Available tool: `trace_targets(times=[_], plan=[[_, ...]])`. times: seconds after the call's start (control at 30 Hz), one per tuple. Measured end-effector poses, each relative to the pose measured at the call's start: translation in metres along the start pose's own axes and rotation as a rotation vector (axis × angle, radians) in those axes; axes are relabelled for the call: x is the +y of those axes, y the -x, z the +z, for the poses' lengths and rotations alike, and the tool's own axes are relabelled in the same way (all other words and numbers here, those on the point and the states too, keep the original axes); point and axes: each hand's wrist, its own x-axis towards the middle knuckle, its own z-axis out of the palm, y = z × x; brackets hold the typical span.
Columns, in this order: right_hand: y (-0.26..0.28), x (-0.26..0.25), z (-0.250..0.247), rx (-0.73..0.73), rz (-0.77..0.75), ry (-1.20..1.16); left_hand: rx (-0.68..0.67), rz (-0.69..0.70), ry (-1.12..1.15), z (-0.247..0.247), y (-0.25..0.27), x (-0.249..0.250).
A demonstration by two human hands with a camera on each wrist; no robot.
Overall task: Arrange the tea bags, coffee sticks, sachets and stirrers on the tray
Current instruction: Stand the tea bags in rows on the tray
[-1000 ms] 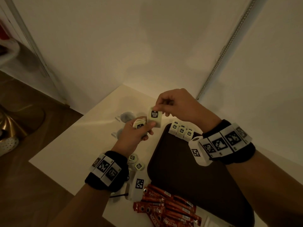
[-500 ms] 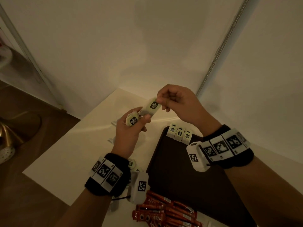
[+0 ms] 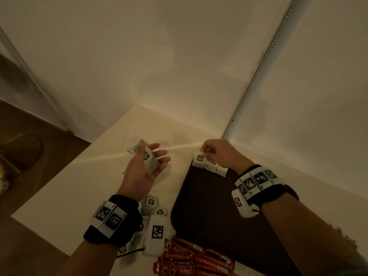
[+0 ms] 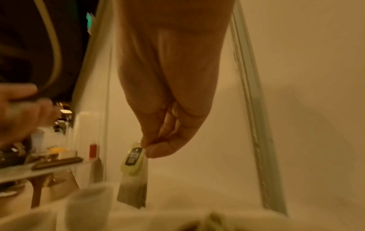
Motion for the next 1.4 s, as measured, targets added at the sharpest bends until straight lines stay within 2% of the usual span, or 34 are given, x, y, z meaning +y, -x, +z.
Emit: trace_targets(times=[0.17,0.3,0.43,0.7,0.8,0.87,0.97,1.07,1.17,1.23,1.4], plan=[[-0.017,0.057,0.043,-0.097,0.218,0.029,-0.036,-0.112,0.024,-0.001,-0.006,0.0],[-0.031,0.081,0.057,0.016,0.266,0.078,-0.07,-0.129,0.026,-0.001,-0.009,-0.005],[-0.046,0.099,0.058,0.16,0.288,0.081,-0.048,-0.152,0.019,-0.003,-0.014,-0.008],[-0.06,0.11,0.063,0.193,0.329,0.07,-0.058,-0.201,-0.022,-0.003,-0.023,-0.012],[-0.06,0.109,0.06,0.267,0.337,0.044,-0.075,-0.227,-0.044,-0.002,-0.025,-0.014],[-0.058,0.096,0.053,0.329,0.285,-0.022,-0.083,-0.244,-0.07,0.001,-0.025,-0.014],[-0.048,0.047,0.041,0.369,0.044,-0.191,-0.096,-0.268,-0.111,0.005,-0.024,-0.014],[-0.025,-0.017,0.032,0.22,-0.251,-0.295,-0.116,-0.296,-0.168,0.011,-0.023,-0.016],[-0.008,-0.054,0.033,0.047,-0.44,-0.137,-0.121,-0.271,-0.174,0.021,-0.019,-0.015],[-0.005,-0.062,0.034,0.052,-0.489,-0.029,-0.142,-0.258,-0.144,0.026,-0.015,-0.013],[-0.004,-0.068,0.018,0.146,-0.445,-0.104,-0.211,-0.267,-0.139,0.024,-0.011,-0.01]])
